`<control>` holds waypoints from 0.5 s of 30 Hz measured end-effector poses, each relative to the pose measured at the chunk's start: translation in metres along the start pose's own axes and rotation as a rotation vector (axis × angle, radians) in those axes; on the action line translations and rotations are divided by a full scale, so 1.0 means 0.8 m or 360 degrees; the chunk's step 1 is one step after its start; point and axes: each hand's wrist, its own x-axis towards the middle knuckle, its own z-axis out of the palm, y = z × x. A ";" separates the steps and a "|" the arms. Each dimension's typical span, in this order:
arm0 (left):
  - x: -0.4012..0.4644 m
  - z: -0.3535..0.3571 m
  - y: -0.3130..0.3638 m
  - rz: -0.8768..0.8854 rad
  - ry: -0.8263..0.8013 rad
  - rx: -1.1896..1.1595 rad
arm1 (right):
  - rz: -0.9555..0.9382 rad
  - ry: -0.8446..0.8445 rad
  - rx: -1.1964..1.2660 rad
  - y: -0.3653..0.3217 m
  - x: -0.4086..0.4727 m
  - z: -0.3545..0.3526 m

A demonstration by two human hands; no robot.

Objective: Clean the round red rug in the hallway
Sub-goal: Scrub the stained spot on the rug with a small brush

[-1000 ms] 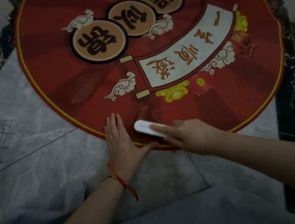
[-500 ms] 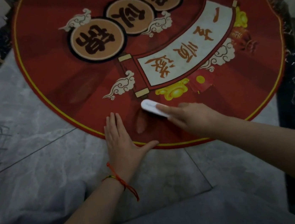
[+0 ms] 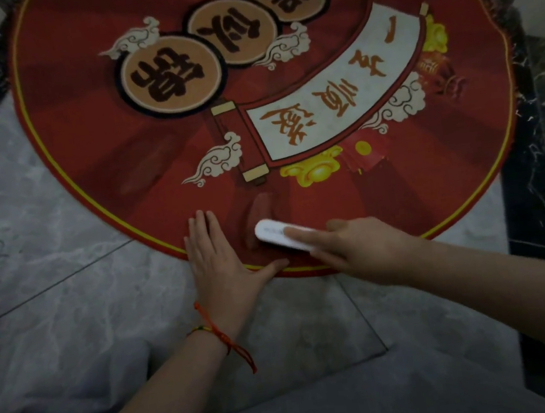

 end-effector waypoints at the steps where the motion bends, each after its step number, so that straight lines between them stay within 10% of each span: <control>1: 0.000 0.000 0.001 -0.0006 -0.0007 -0.0003 | 0.0068 0.0023 -0.0035 0.010 0.009 -0.003; 15: 0.002 0.001 0.006 -0.0004 0.0036 0.0005 | 0.0283 0.0112 0.0014 0.038 0.028 -0.010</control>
